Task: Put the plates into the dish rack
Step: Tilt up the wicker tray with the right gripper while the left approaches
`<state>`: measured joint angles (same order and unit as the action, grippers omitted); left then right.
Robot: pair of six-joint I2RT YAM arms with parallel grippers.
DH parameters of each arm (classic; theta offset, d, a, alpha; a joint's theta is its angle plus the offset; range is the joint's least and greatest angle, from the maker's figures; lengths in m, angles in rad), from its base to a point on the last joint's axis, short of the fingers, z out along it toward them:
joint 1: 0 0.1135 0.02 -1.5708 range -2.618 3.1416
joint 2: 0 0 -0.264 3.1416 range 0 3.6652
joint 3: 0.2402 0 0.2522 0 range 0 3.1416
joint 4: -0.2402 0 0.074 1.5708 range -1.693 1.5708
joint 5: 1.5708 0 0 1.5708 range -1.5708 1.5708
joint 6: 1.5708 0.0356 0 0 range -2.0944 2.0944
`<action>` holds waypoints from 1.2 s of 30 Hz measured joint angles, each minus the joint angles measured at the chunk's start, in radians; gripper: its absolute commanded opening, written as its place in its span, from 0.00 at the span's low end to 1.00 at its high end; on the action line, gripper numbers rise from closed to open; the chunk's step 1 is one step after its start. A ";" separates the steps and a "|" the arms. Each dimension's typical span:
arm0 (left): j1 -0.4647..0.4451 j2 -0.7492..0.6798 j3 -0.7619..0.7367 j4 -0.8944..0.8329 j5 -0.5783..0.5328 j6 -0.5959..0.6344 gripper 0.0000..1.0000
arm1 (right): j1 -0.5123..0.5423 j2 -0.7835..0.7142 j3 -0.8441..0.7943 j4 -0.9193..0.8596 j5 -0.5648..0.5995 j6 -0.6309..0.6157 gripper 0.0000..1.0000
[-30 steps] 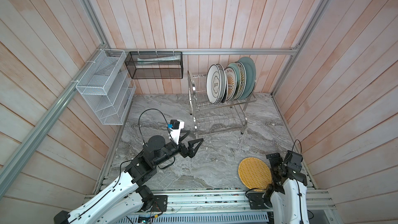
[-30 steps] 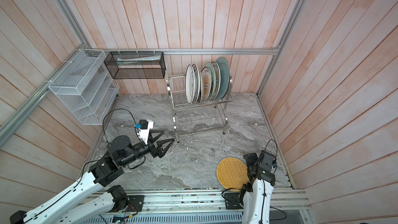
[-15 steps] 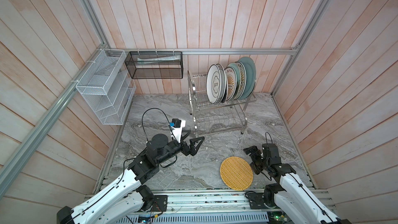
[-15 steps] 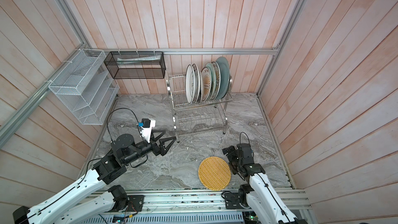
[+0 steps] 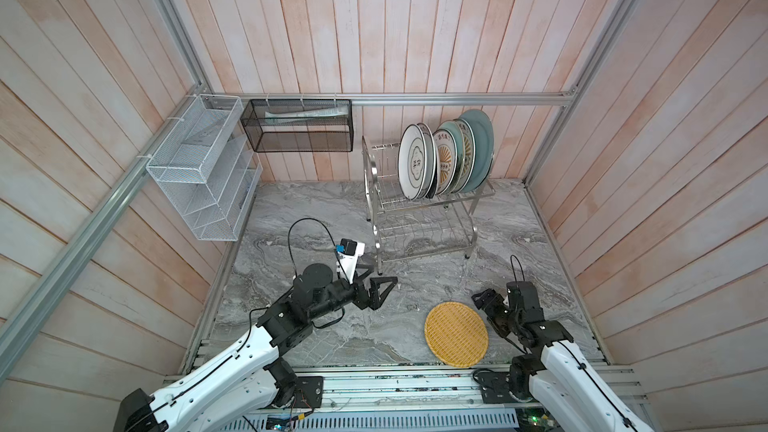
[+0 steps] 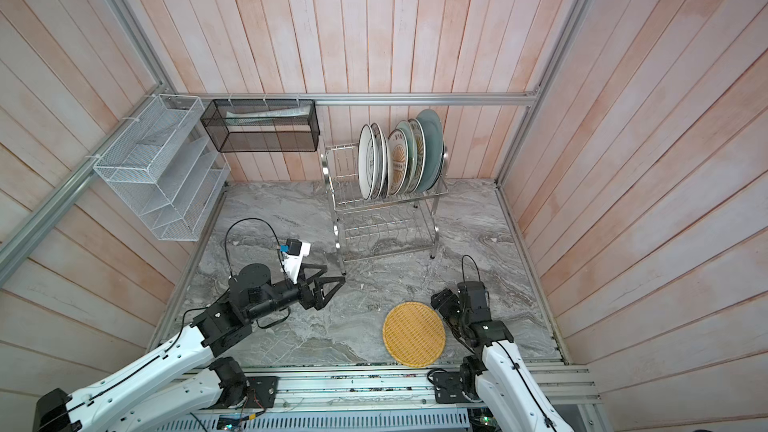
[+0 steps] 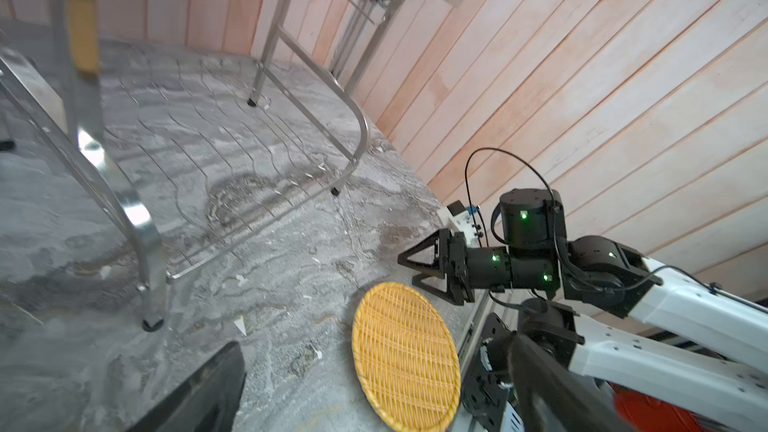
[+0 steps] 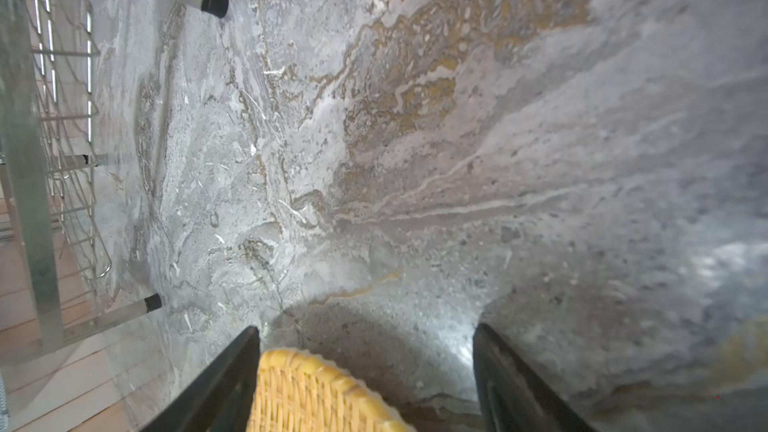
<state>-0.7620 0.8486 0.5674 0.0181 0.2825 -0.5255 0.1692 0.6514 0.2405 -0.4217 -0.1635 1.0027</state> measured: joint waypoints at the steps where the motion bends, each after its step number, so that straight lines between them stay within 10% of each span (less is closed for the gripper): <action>1: 0.000 0.016 -0.013 0.008 0.022 -0.015 0.97 | -0.001 -0.010 -0.001 -0.008 -0.003 -0.008 0.81; 22: -0.144 0.858 0.050 0.407 0.298 -0.402 0.56 | -0.002 -0.066 -0.036 0.035 -0.148 -0.030 0.81; 36: -0.147 1.006 0.125 0.482 0.340 -0.440 0.28 | -0.002 -0.093 -0.051 0.055 -0.160 -0.008 0.81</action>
<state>-0.9092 1.8545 0.6922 0.4999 0.6224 -0.9653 0.1677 0.5579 0.1890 -0.3668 -0.3233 0.9951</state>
